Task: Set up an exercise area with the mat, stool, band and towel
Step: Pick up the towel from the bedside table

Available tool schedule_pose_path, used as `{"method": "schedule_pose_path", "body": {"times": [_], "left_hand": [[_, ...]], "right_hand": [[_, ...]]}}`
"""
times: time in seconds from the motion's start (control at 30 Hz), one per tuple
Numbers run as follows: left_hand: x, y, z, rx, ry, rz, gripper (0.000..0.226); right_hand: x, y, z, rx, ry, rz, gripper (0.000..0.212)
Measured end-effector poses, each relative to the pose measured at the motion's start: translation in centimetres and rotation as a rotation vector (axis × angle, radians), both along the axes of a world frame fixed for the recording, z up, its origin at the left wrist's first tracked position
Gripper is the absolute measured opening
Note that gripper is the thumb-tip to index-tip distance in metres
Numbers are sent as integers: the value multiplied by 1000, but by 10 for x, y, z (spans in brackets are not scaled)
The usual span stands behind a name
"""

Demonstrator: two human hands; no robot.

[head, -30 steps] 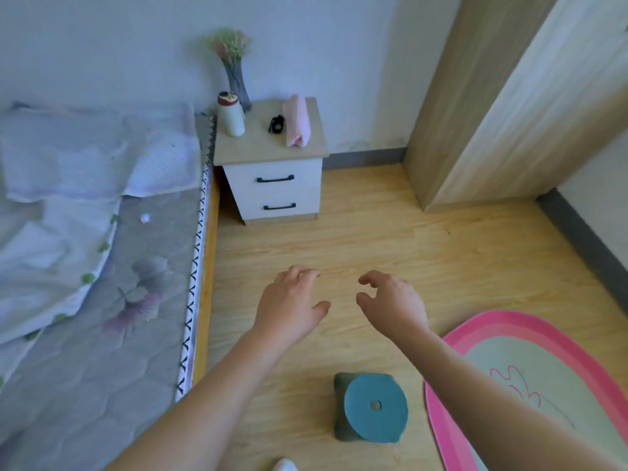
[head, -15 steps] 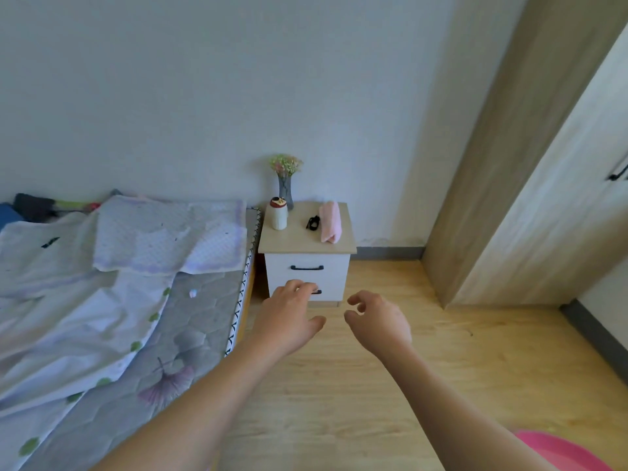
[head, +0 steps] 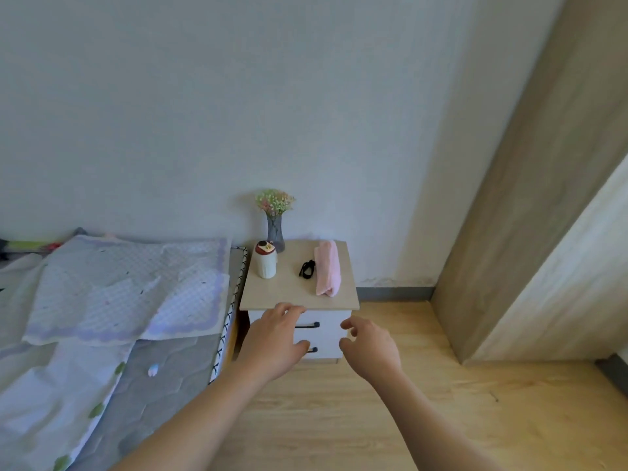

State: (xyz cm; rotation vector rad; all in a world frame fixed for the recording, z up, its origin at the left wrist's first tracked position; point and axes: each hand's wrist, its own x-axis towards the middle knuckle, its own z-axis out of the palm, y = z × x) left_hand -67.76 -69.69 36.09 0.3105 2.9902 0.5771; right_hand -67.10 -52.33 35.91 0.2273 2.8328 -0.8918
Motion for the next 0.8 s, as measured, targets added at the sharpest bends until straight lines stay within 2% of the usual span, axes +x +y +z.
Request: {"method": "schedule_pose_path", "body": {"times": [0.27,0.5,0.8], "left_hand": [[-160,30,-35,-9,-83,-8,59],[-267,18,-76,-17,-185,-28,58],[-416,15,-131,5,-309,-121,57]], "right_hand": [[-167,37,-40,21,-106,18,42],[-274,32,-87,-4,-257,43,46],[-396,25,-146,14,-421,-29,49]]}}
